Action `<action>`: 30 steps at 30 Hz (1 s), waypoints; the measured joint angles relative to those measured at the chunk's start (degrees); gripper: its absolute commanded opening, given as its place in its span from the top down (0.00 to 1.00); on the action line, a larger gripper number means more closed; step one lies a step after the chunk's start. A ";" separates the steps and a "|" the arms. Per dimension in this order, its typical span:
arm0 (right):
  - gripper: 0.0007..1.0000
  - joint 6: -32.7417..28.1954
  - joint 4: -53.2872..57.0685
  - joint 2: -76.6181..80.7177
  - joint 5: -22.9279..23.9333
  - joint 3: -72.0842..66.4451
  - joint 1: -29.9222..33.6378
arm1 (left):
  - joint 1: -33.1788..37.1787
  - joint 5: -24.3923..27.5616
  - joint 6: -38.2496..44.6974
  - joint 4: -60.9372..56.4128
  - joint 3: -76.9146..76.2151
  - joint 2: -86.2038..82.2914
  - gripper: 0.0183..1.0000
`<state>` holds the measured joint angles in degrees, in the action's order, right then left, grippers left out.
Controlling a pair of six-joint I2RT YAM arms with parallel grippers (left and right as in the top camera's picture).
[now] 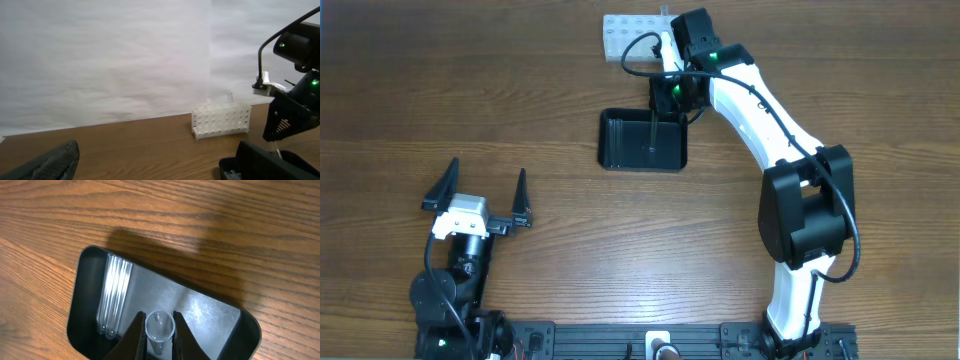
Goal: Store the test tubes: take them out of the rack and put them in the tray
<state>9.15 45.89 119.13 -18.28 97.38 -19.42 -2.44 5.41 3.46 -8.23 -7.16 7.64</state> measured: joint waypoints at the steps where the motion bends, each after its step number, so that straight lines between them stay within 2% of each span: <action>1: 0.99 0.13 0.09 0.00 0.22 0.00 -0.07 | 0.00 0.00 0.00 0.00 0.00 0.00 0.00; 16: 0.99 5.31 0.17 2.91 4.76 0.00 -2.67 | 0.00 0.00 0.00 0.00 0.00 0.00 0.00; 30: 0.88 7.39 0.04 3.10 7.96 0.00 -2.82 | 0.00 0.00 0.00 0.00 0.00 0.00 0.00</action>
<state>16.53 45.93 122.23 -10.33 97.38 -22.24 -2.44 5.41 3.46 -8.23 -7.16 7.64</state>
